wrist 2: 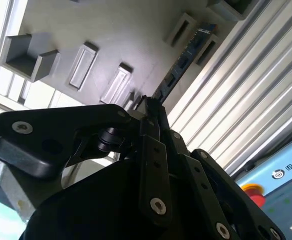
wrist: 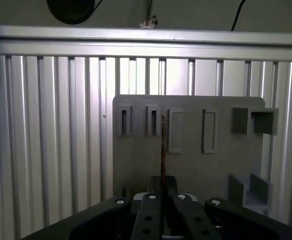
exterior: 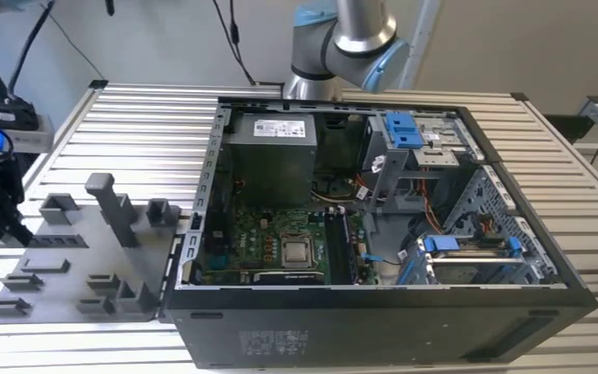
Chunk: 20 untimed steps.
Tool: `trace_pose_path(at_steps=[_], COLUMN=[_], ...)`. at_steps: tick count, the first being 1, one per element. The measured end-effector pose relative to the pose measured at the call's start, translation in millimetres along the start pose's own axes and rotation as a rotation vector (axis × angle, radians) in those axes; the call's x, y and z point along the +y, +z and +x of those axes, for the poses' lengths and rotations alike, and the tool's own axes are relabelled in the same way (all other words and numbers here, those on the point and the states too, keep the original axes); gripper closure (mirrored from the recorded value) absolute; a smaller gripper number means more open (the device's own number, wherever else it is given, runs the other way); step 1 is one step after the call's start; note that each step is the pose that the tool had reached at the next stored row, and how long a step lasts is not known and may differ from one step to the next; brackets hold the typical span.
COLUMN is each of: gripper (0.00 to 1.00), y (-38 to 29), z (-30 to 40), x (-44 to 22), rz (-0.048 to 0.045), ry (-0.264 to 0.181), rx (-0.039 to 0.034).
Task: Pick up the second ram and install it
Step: 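Pick up the second ram and move it above second insertion slot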
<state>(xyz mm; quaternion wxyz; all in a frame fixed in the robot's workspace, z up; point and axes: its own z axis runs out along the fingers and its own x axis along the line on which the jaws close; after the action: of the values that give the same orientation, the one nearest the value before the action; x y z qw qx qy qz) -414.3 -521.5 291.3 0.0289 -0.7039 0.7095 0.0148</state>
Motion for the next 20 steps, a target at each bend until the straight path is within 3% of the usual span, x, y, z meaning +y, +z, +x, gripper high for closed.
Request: trace_pose_path(at_steps=[11,20], gripper=[0.86,0.86], y=[-26.8,-39.1], z=[-1.9,-6.7], x=[-0.3,-0.4], rz=[0.0,-0.0002], ry=[0.0,0.0], rx=[0.0001,0.0001])
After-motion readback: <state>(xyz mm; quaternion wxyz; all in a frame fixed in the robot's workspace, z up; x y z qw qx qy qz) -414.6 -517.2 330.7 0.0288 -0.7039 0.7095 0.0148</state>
